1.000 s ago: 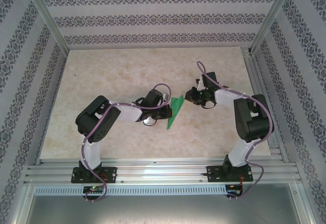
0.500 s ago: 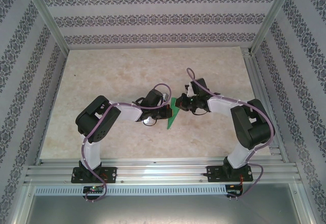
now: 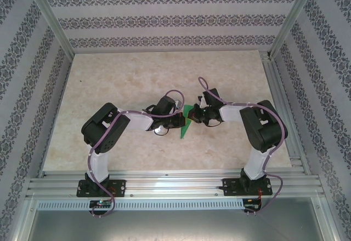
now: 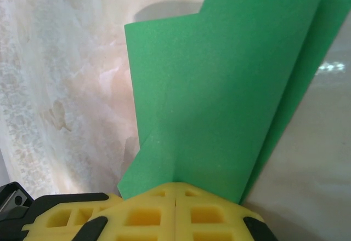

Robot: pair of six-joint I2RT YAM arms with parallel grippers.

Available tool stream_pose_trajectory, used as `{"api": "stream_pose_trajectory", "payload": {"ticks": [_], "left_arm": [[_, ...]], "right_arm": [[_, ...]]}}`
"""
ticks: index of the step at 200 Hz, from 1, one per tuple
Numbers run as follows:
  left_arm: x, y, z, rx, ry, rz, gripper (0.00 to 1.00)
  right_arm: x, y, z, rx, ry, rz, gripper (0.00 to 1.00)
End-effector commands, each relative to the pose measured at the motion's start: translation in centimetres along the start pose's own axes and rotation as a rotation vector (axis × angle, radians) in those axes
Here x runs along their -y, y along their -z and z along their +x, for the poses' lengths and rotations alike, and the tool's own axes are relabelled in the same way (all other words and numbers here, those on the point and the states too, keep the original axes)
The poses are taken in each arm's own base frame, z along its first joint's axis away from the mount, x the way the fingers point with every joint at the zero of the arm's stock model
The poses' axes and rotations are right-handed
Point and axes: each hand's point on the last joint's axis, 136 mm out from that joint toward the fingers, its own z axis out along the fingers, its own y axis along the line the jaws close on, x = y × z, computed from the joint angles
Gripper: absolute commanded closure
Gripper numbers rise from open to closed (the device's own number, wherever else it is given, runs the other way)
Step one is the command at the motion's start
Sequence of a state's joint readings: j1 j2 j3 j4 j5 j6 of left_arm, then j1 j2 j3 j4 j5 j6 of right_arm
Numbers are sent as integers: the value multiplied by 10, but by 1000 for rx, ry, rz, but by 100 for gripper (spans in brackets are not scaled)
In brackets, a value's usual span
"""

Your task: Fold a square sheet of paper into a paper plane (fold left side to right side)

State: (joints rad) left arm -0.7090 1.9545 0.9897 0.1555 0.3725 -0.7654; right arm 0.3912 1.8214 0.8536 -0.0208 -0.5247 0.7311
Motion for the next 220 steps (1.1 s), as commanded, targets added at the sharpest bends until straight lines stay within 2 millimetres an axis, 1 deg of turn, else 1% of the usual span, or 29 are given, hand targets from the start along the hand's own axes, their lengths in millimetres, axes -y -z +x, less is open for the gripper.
{"api": "stream_pose_trajectory", "payload": {"ticks": [1,15,35,43,73,91,109,123,137,155,176,197,220], "left_arm": [[-23,-7,13,-38,34,-83,95],[-22,-6,13,-38,34,-78,95],[-18,0,11,-28,20,-67,89],[-15,5,11,-23,10,-61,87],[-11,33,7,14,-8,-65,74],[-9,49,5,35,-8,-59,73],[0,58,3,41,-26,-39,79],[14,57,2,31,-39,25,85],[30,54,1,23,-47,98,89],[51,45,2,2,-73,164,90],[68,38,-1,8,-89,211,91],[74,38,-6,34,-92,241,93],[74,29,0,14,-94,250,94]], "right_arm": [[13,-8,5,-16,12,40,95],[19,-9,7,-21,14,59,95],[28,-10,13,-37,19,95,95],[32,-11,15,-44,20,106,95],[39,-14,20,-63,21,119,95],[40,-13,21,-66,23,124,96],[38,-13,20,-66,29,122,96],[37,-12,21,-68,33,125,96],[35,-12,20,-68,37,126,96],[33,-11,19,-67,40,123,96],[32,-12,19,-68,44,121,96],[31,-12,20,-71,47,121,96],[31,-12,19,-70,45,120,96]]}}
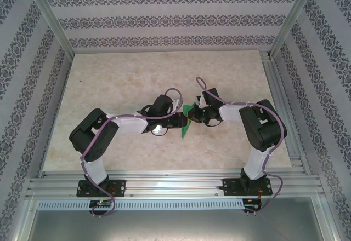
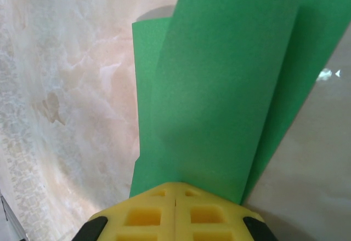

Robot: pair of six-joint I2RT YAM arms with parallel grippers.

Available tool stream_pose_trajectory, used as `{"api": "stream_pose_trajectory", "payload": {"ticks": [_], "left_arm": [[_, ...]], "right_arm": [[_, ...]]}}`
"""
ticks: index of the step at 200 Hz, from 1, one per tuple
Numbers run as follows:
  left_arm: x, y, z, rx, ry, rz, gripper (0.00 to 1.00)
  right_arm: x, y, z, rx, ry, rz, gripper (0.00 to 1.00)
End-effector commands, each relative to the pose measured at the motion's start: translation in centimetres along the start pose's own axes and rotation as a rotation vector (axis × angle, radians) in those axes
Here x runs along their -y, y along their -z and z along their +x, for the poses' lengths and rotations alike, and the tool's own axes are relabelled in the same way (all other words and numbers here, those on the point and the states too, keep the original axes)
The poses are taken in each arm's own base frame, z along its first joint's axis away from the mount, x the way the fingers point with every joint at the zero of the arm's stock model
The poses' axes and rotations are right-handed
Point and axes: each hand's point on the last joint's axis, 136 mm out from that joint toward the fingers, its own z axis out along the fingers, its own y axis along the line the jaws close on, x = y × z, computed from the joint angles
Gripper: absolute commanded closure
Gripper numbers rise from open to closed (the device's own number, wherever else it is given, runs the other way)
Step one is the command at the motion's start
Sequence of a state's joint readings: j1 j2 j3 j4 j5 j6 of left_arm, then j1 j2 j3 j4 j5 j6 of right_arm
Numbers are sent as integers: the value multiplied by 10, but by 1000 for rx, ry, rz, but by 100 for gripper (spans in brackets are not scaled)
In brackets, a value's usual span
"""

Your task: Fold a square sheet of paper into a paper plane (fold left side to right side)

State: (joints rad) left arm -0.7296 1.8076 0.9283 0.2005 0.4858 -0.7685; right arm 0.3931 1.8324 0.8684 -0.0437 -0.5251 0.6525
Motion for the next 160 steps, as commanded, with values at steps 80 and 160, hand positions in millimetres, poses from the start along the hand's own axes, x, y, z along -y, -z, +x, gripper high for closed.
{"api": "stream_pose_trajectory", "payload": {"ticks": [80,160], "left_arm": [[-26,-30,19,-52,48,-42,95],[-53,-35,62,-148,140,-88,95]], "right_arm": [[27,-10,19,-60,-22,107,96],[30,-12,17,-63,-18,128,96]]}}
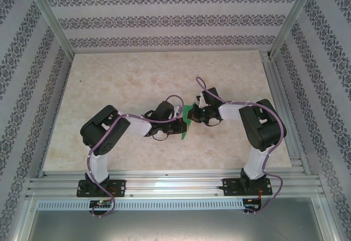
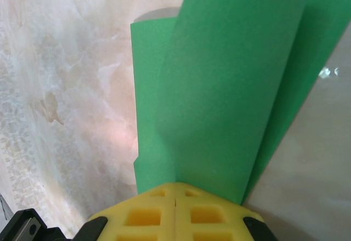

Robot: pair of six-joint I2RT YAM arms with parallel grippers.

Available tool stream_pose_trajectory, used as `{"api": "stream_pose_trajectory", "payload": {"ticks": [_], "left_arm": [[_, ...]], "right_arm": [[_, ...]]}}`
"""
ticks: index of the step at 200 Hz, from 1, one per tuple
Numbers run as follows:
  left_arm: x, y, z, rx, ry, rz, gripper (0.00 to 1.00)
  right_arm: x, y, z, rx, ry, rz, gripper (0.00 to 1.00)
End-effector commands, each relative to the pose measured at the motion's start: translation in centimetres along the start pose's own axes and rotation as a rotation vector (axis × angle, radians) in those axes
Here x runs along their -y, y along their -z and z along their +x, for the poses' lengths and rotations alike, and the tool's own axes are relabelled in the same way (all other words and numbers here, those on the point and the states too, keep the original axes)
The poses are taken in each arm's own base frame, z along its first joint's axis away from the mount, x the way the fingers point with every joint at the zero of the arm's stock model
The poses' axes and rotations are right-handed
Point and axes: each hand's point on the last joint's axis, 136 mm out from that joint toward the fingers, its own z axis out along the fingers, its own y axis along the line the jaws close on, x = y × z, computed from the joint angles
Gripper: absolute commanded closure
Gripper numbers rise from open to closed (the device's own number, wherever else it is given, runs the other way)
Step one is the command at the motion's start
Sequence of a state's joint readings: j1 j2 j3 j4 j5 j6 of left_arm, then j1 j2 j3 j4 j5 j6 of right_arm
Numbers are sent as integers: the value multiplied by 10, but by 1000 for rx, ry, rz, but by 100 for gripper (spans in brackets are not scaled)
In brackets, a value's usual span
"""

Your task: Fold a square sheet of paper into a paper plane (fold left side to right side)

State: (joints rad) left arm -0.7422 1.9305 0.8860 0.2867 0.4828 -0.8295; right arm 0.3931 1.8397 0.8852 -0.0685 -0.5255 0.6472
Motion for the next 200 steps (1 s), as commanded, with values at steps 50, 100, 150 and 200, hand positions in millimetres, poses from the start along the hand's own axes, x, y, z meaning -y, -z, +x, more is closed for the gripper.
{"api": "stream_pose_trajectory", "payload": {"ticks": [50,100,150,200], "left_arm": [[-16,-16,71,-206,44,-94,95],[-18,-15,114,-311,18,-168,95],[-14,-5,133,-350,-12,-202,94],[-6,4,146,-367,-37,-187,92]], "right_arm": [[31,-11,15,-53,-7,141,96],[36,-11,15,-59,-5,162,95],[39,-11,12,-57,0,185,95],[41,-11,8,-56,4,201,95]]}}
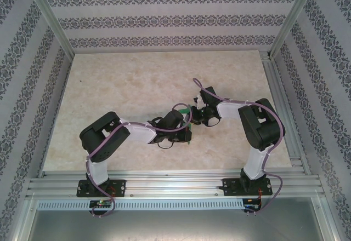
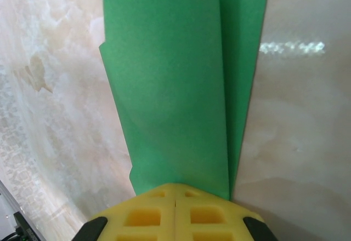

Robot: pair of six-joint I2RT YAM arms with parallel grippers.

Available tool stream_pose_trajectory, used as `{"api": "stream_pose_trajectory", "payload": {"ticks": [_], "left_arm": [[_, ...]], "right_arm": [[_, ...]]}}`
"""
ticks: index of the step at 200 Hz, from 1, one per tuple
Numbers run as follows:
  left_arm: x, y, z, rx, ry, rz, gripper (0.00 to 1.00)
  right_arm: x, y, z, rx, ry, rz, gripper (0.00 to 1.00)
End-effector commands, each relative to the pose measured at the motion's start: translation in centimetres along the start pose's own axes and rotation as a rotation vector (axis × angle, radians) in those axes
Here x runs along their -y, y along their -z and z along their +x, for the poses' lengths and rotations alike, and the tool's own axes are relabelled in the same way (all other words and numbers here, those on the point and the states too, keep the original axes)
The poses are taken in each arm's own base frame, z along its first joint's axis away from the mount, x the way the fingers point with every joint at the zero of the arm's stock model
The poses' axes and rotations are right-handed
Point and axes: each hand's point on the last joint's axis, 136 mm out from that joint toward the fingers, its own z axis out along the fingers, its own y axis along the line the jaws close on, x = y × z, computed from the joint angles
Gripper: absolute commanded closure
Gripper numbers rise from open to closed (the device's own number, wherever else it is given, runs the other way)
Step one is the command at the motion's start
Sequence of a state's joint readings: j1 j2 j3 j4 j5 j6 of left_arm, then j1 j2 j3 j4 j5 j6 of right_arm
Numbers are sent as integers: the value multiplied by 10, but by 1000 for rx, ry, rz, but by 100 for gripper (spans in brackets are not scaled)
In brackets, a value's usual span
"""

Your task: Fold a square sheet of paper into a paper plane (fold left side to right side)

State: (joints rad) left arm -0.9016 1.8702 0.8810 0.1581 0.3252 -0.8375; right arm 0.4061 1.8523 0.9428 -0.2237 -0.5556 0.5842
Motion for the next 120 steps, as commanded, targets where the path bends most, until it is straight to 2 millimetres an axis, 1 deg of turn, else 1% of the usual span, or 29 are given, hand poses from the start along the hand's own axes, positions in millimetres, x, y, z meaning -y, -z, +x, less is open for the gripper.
{"api": "stream_pose_trajectory", "payload": {"ticks": [1,27,45,54,71,82,101,120], "left_arm": [[-16,5,100,-329,12,-63,92],[-12,7,105,-327,20,-32,92],[-11,13,107,-314,33,-11,92],[-12,17,107,-303,33,-14,93],[-9,27,100,-268,30,-9,93],[-4,36,88,-226,27,3,94],[3,58,58,-131,33,41,94],[-2,82,21,-24,63,66,95]], "right_arm": [[42,-12,-9,44,-22,172,95],[44,-14,-9,40,-26,176,95],[45,-14,-9,40,-26,174,95],[43,-14,-10,42,-26,171,95],[39,-13,-10,41,-21,158,95],[36,-12,-12,47,-15,150,95],[32,-9,-13,52,-10,145,95],[31,-8,-13,54,-8,146,95]]}}
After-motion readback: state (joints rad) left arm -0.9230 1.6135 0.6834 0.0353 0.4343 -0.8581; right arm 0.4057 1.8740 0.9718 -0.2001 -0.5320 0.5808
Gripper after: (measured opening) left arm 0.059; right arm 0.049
